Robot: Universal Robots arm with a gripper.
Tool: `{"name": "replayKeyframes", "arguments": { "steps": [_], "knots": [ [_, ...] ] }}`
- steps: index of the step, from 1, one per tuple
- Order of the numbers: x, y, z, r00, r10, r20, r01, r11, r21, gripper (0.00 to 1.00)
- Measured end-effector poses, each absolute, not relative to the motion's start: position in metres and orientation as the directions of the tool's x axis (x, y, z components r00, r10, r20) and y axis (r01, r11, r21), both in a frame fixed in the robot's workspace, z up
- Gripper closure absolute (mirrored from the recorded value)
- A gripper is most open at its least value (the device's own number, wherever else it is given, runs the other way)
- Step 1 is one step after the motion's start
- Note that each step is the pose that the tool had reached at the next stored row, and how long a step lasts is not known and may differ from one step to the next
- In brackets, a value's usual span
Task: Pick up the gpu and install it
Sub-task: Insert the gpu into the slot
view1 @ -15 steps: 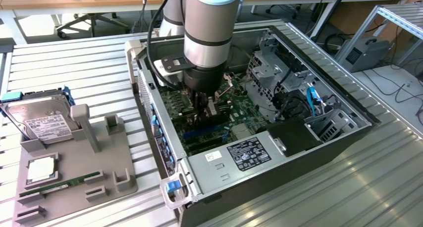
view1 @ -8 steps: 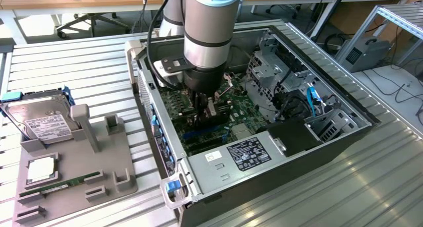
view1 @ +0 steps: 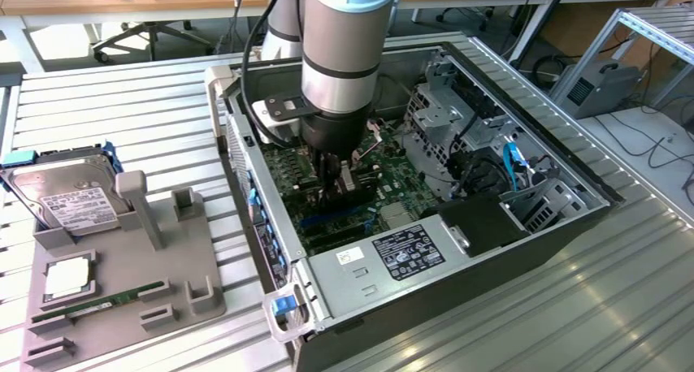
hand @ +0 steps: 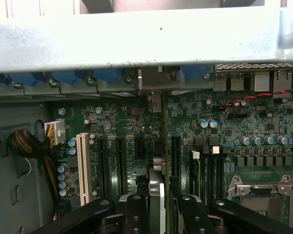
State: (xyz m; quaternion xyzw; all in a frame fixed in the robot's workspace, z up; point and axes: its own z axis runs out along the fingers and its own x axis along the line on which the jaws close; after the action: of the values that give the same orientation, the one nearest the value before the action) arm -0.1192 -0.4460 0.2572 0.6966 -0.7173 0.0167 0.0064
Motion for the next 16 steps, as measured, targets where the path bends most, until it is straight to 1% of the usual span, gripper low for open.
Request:
{"name": "replayKeyframes", "arguments": {
  "steps": [16],
  "knots": [
    [-0.1188,-0.446,0.2557,-0.03,-0.999,0.034,-0.999,0.029,-0.015,0.73]
  ]
}}
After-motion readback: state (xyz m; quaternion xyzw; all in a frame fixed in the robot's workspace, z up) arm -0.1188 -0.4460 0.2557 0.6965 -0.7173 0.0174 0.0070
